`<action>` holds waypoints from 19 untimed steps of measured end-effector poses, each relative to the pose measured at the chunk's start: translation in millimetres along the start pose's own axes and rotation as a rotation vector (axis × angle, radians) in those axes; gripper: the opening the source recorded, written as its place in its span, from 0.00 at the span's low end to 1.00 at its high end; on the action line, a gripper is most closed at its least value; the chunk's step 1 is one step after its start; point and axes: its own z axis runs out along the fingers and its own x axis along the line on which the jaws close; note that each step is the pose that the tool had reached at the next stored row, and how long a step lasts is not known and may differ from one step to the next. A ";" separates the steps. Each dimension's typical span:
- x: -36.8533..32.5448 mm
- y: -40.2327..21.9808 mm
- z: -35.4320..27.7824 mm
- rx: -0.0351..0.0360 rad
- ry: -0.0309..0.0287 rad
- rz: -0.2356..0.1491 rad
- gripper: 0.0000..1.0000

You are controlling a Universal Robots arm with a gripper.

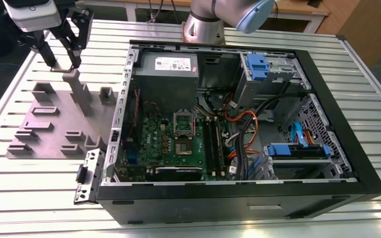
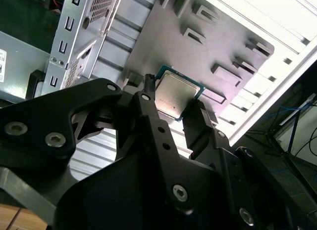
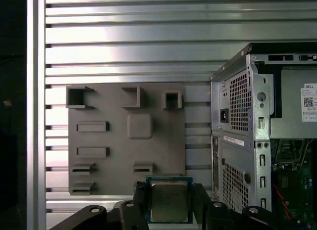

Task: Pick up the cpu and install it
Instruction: 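Pick up the cpu and move it towards the insertion slot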

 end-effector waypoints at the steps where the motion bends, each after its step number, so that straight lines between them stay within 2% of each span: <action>1: -0.3 0.0 0.0 0.0000 0.0000 0.000 0.47; 19: -5.3 0.2 0.0 -0.0001 0.0000 0.000 0.47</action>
